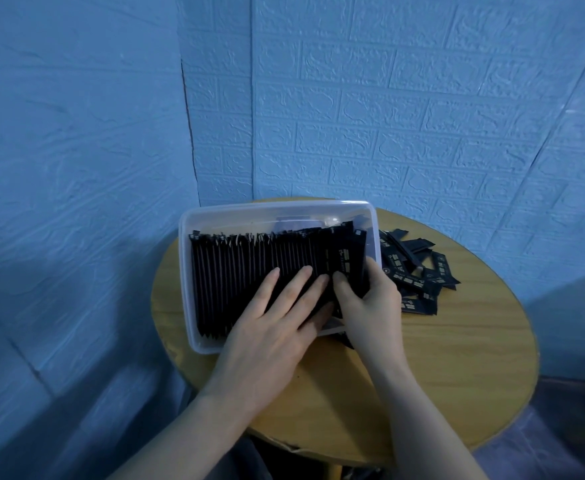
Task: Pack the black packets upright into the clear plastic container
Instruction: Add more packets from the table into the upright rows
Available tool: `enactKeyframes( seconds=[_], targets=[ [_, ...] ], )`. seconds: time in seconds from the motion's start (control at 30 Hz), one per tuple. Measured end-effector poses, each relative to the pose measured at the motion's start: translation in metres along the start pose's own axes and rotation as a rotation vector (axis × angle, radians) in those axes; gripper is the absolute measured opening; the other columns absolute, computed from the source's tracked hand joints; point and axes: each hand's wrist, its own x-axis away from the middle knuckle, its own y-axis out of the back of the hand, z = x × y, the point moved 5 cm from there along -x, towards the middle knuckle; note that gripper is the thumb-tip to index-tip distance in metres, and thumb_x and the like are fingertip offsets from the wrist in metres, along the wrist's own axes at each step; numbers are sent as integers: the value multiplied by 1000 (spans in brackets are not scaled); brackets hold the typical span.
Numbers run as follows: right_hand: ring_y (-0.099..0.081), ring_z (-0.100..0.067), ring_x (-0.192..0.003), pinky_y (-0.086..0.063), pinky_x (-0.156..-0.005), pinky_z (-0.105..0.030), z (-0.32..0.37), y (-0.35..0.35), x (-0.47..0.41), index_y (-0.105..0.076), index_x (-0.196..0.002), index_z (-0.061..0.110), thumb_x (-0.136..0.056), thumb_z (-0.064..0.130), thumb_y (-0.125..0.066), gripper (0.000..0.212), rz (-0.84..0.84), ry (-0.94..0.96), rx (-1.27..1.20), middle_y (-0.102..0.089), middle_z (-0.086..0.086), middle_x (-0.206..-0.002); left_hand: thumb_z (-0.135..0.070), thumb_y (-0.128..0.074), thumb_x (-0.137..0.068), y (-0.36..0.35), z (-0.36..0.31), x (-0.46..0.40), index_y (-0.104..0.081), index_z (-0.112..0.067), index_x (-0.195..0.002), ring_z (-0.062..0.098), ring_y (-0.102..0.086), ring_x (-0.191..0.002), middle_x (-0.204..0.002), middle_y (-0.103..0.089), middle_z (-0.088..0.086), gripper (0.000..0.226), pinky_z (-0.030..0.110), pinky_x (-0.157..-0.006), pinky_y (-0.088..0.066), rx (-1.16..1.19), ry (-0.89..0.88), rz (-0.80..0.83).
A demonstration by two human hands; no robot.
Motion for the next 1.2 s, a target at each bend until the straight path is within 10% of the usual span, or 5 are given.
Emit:
enactKeyframes(
  seconds=[1.2],
  targets=[
    [-61,3,-74,-45,-60,-8,4,-5,0,-62,-97,17,-91,8,-57,12,20,21,93,-66,11,-77,-14,-26,-83,7,-4,1,-64,-19,-128,28,-28,-146,-152,-42,7,59,51,-114,-20,88,78,46]
  ],
)
